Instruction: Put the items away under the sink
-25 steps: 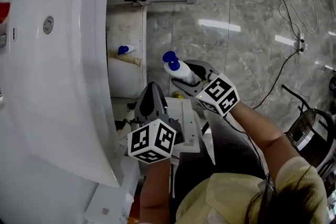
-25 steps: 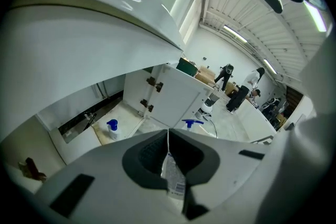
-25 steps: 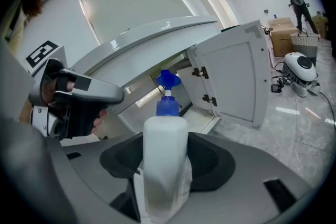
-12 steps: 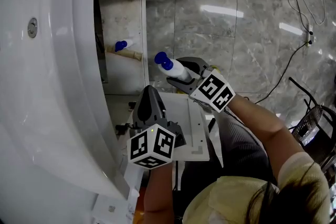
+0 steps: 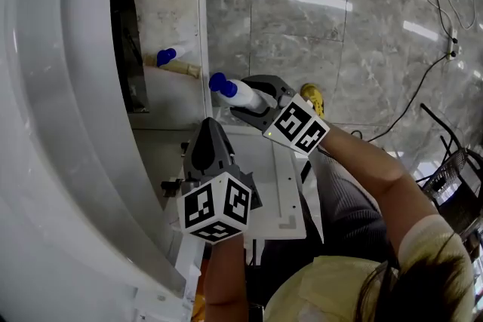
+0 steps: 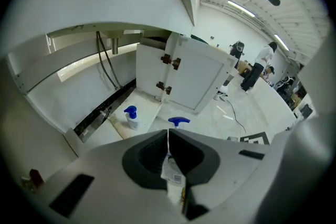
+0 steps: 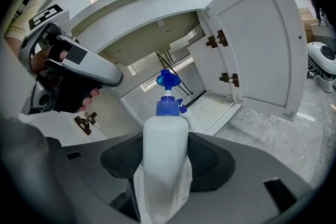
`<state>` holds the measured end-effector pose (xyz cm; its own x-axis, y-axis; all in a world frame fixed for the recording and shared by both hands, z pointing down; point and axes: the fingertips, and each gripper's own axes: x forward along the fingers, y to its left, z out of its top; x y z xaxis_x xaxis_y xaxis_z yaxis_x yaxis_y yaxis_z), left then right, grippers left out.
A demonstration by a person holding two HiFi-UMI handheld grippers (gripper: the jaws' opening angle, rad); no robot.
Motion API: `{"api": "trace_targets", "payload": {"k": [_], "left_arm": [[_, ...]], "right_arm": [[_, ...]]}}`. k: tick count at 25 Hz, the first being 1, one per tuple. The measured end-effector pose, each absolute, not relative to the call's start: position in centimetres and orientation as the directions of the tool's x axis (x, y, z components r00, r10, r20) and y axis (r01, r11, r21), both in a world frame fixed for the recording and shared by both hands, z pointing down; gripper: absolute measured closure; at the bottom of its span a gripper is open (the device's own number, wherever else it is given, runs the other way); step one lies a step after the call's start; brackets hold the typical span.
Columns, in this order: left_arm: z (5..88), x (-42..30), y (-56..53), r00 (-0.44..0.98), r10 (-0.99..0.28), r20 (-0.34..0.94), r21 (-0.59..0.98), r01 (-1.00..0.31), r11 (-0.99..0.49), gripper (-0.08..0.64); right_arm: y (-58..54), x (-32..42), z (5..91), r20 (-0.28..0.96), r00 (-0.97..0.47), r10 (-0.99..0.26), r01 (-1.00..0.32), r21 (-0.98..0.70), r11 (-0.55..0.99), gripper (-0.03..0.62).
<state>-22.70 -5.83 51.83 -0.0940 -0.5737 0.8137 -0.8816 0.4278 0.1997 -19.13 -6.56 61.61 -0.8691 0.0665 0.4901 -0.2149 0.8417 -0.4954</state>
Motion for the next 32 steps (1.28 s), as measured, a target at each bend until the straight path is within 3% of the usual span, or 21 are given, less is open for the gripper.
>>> {"api": "trace_targets", "payload": {"k": [32], "left_arm": [[55.0, -22.3, -5.1, 0.022, -0.465, 0.885, 0.133, -0.969, 0.207, 0.517]], "right_arm": [[-3.3, -30.1, 69.4, 0.385, -0.919, 0.084, -0.02, -0.257, 0.966, 0.334]]}}
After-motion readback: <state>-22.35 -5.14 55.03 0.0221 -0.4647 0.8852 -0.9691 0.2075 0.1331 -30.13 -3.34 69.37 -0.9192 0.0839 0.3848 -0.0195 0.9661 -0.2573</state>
